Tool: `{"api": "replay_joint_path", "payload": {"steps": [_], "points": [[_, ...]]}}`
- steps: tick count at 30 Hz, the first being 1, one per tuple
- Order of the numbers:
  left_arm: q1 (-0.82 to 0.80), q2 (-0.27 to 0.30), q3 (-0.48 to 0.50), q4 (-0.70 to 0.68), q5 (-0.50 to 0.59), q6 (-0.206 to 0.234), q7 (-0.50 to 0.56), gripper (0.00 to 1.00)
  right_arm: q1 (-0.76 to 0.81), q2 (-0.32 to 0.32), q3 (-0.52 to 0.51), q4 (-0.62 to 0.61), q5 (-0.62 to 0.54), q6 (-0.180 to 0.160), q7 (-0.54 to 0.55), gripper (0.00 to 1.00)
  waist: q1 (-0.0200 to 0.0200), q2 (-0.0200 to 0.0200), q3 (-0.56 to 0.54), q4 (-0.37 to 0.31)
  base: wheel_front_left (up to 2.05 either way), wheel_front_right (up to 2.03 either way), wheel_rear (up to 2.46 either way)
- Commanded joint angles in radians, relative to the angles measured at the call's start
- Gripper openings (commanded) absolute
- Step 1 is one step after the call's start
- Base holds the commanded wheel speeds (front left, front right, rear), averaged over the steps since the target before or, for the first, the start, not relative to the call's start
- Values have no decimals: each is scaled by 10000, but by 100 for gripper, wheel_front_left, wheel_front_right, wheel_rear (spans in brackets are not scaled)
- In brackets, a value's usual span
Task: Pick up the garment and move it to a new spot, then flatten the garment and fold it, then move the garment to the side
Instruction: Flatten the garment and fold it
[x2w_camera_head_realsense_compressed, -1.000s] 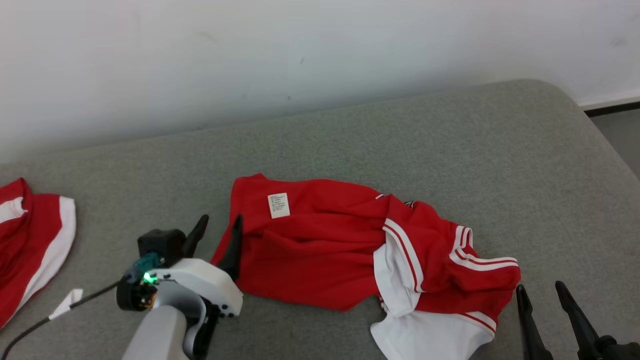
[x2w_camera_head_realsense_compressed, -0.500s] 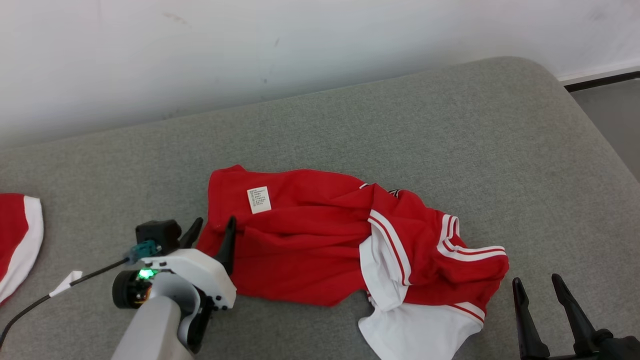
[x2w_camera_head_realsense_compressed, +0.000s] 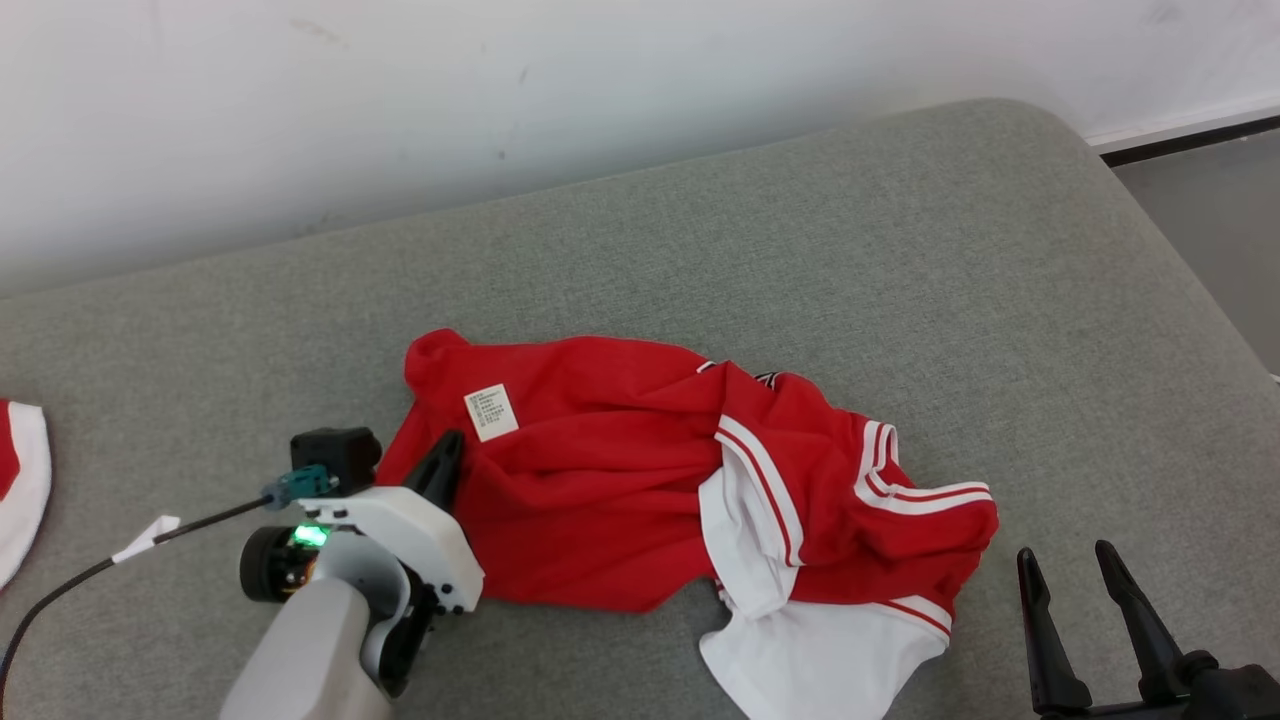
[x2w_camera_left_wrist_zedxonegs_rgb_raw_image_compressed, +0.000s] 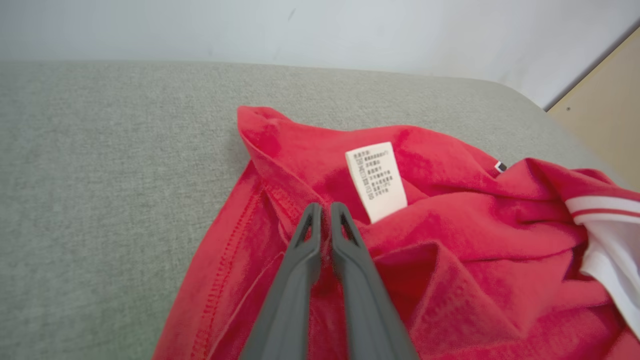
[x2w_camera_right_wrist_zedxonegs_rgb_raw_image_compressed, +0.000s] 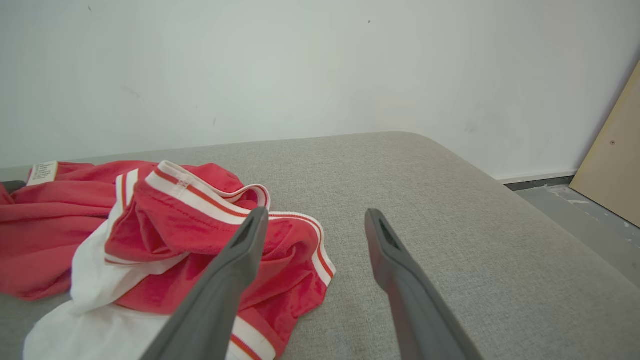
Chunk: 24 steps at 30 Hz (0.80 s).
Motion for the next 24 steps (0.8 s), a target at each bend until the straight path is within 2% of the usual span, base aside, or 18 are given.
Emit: {"api": "replay_joint_path", "payload": {"steps": [1,9,15,24], "points": [[-98,106,-27,39,-128,-38,55,0,-56,25,-3,38,75,-28,9,100,-1,0,-6,-26,0,0,0],[-722,341,-248,-106,-737,-41,298,0,-140,80,57,97,99,-27,9,100,-1,0,-95,-268,0,0,0],[-2056,643,-115,-378,-924,-27,554,0,-272,147,123,130,150,-27,9,100,-1,0,-124,-640,0,0,0],[-4220,984,179,-367,-757,361,221,0,-366,263,198,241,231,-27,9,100,-1,0,-171,-1382,0,0,0]]}}
